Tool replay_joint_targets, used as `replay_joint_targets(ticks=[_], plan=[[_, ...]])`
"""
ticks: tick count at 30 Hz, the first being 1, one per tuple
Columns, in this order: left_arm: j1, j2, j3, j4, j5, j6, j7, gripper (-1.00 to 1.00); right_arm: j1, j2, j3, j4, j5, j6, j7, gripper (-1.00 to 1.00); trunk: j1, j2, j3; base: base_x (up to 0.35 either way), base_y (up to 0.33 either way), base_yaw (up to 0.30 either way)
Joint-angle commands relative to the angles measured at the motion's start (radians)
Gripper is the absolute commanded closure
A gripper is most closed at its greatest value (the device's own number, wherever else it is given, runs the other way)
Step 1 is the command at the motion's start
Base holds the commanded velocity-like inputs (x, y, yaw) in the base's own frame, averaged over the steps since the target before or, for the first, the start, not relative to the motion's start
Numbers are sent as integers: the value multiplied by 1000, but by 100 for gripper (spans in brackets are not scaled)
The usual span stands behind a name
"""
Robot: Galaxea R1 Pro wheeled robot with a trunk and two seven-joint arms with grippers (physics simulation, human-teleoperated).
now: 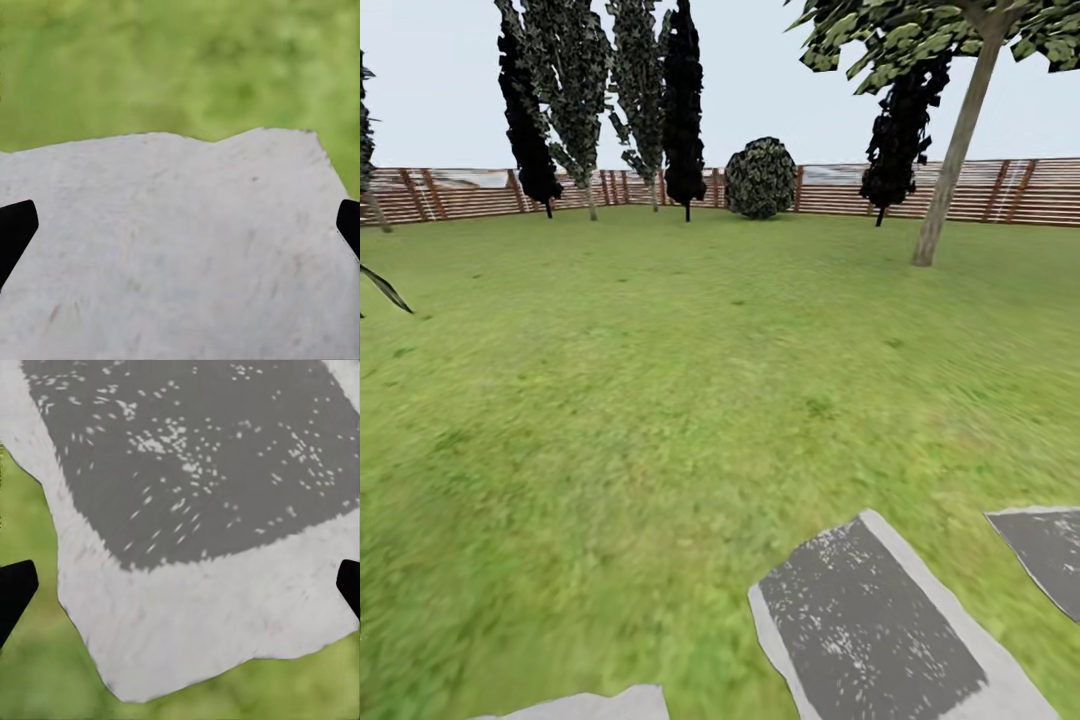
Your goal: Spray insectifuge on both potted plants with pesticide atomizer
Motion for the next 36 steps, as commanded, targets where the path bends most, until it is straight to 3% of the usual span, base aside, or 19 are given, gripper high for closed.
replay_joint_targets(ticks=[1,16,36], plan=[[-1,0,4,1,-1,-3,0,-100,0,-1,5,0,-3,-2,-6,-100,0,0,-2,339,-90,212],[-1,0,4,1,-1,-3,0,-100,0,-1,6,0,-3,-2,-6,-100,0,0,-15,339,-87,230],[-1,0,4,1,-1,-3,0,-100,0,0,6,0,-2,-2,-6,-100,0,0,-28,339,-3,247]])
